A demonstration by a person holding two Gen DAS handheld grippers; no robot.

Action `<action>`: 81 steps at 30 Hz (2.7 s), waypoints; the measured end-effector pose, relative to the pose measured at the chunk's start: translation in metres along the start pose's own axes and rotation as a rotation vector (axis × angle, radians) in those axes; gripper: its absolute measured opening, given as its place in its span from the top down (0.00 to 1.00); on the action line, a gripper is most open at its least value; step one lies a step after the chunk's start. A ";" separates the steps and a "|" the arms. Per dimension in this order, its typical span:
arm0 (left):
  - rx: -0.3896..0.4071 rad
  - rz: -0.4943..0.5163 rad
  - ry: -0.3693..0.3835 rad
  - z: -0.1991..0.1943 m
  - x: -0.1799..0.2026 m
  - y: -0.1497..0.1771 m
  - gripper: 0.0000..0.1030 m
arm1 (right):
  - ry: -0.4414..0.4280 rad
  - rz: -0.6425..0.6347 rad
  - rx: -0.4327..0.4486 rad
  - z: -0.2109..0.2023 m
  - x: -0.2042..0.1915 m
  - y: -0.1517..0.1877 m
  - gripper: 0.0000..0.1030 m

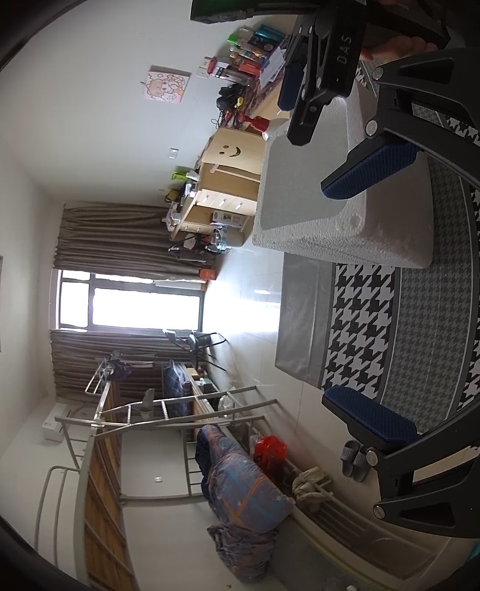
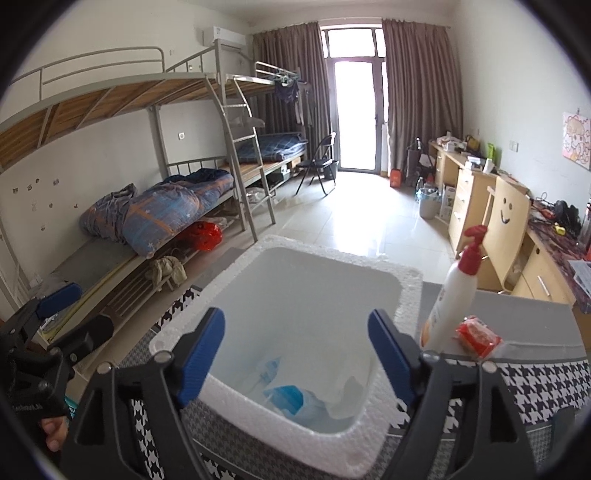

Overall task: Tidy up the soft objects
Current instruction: 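Withdraw both tools from the foam box back toward the table, then move both tools toward the white plastic strip and yellow mesh sponge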

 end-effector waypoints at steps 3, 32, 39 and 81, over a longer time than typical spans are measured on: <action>0.012 0.009 -0.013 -0.007 0.001 -0.001 0.01 | -0.014 -0.008 0.013 -0.011 -0.003 0.003 0.19; 0.102 0.004 0.038 -0.071 0.014 0.001 0.01 | -0.012 -0.053 0.175 -0.094 -0.019 0.017 0.10; 0.126 0.002 0.028 -0.077 0.013 0.008 0.01 | 0.001 -0.061 0.196 -0.102 -0.020 0.028 0.10; 0.148 0.010 0.073 -0.075 0.033 0.072 0.01 | 0.077 0.014 0.196 -0.110 0.006 0.107 0.10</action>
Point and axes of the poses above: each gripper's, at about its wrist camera, not at the fingertips, and z roughly the way its jaws point, x to its right, y to its underside, the point moved 10 cm from there along z, roughly the way its jaws point, and after that the axes turned 13 degrees about -y, right-handed, at the moved point
